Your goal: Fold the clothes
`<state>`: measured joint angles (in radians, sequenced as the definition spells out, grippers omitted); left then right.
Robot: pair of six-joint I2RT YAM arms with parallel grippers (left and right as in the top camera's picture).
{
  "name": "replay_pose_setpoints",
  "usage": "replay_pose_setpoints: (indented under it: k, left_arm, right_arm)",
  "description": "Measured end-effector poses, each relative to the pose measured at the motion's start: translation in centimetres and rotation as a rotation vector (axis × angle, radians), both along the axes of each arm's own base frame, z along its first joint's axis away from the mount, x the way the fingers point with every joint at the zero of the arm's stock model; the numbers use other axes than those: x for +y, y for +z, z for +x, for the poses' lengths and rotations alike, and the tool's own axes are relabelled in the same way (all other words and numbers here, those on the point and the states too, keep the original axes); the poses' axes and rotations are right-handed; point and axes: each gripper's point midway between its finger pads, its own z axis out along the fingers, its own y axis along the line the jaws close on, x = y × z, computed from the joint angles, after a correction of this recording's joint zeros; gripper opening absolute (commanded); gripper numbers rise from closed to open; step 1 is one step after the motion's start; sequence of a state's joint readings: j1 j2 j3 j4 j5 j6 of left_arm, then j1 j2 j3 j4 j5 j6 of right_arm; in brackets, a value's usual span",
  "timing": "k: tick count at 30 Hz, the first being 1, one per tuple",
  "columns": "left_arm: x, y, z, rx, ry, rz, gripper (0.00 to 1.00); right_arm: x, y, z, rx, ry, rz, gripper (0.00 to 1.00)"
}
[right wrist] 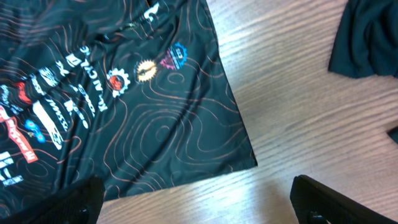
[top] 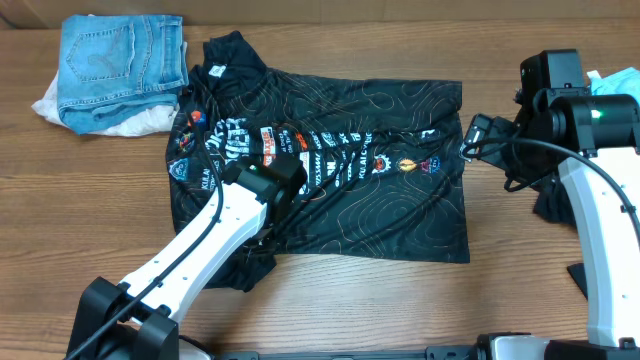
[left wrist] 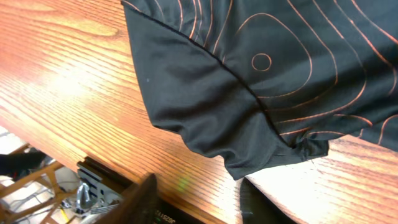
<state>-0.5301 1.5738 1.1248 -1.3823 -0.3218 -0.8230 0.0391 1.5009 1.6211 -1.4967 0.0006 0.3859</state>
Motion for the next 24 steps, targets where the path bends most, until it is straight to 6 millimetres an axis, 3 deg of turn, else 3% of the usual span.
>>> replay_pose_setpoints:
  k: [4,10,15,20,24]
  left_arm:
    - [0.0,0.0,-0.1,0.020,-0.033,-0.005,0.59]
    - [-1.0,-0.2,-1.1,0.085,-0.071,-0.062,0.55]
    - [-3.5,-0.4,-2.7,0.149,-0.235,-0.099,0.62]
    - [-6.9,-0.7,-3.9,0.153,-0.393,-0.141,0.62]
    - [-8.1,-1.2,-3.8,0.152,-0.446,-0.166,0.61]
  right_arm:
    - [0.0,-1.2,-0.7,0.045,-0.003,-0.001,1.00]
    - [0.4,-5.5,-2.0,0.138,0.001,0.023,1.00]
    - [0.8,-7.8,-2.5,0.172,-0.013,0.048,1.00]
    - [0.9,-7.9,-2.1,0.158,-0.019,0.055,1.00]
    - [0.9,-7.9,-2.1,0.156,-0.019,0.055,1.00]
